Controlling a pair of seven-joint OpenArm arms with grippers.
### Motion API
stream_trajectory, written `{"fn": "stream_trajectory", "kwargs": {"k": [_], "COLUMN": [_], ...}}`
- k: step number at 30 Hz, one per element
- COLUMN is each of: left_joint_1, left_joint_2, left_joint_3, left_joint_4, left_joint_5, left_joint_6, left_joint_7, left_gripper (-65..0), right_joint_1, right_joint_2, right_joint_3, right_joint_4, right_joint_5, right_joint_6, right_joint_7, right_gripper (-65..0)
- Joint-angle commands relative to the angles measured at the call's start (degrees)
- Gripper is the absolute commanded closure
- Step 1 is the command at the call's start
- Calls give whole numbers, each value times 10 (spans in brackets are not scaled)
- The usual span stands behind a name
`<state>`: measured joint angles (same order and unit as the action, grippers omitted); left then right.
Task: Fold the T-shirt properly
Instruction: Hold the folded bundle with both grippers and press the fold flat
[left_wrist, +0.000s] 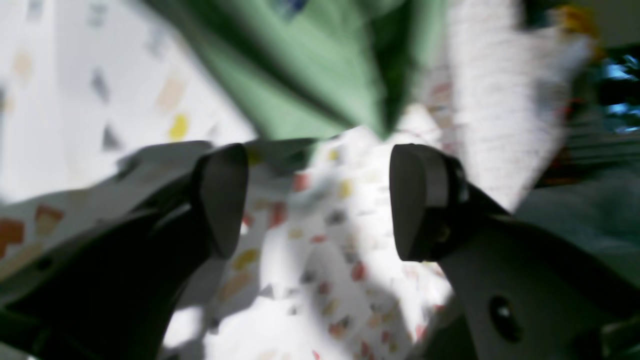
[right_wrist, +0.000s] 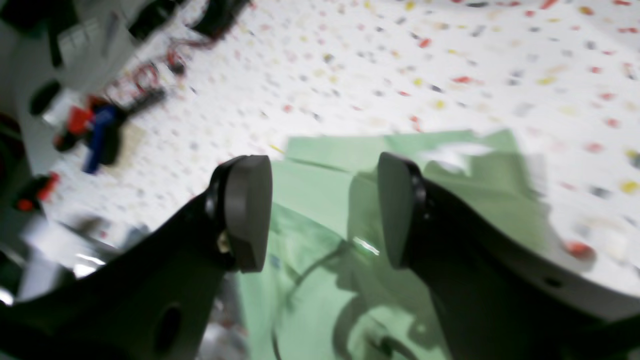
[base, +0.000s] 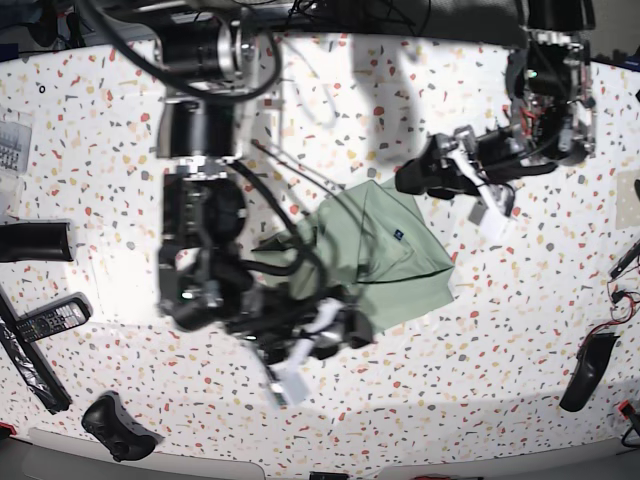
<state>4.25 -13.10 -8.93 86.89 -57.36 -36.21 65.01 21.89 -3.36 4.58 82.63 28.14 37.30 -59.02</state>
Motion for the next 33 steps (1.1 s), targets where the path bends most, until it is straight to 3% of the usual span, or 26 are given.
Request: {"fn": "stream_trajectory", "kwargs": {"k": [1,5,10,14,16,26,30,33], "left_joint_1": [-11,-11,-11,-9,-9,-8,-12,-24], "left_joint_2": [-3,5,41,74,88,113,113,113], "left_joint_3": [0,0,0,0,0,0,0,0], "left_joint_4": [29,96,122,117,116,85,32,-13], "left_joint_5": [-31,-56,-53,123,184,290,297,336], "left_joint_6": [-5,-38,-38,-38,-38,-38,-38,-38], "left_joint_7": [-7,-7,-21,-179,-227,-249,-258,-287], "left_gripper": [-408,-408,-408,-408,-408,-408,-408,-408], "right_joint_1": [17,9,-13,-40,-53,-67,-67,-66], "right_joint_2": [16,64,77,78,78,76,76,76], "right_joint_3": [8,19,18,18,18,-16,-59,-78], "right_joint_4": [11,11,11,11,11,-38,-84,-111], "right_joint_5": [12,62,47,7,-20,-61,-111,-117], "right_joint_6": [3,3,4,4,4,7,7,6], "right_joint_7": [6,-36,-24,40,81,209,230,240], "right_gripper": [-327,-327,-327,-327,-327,-327,-327,-327]}}
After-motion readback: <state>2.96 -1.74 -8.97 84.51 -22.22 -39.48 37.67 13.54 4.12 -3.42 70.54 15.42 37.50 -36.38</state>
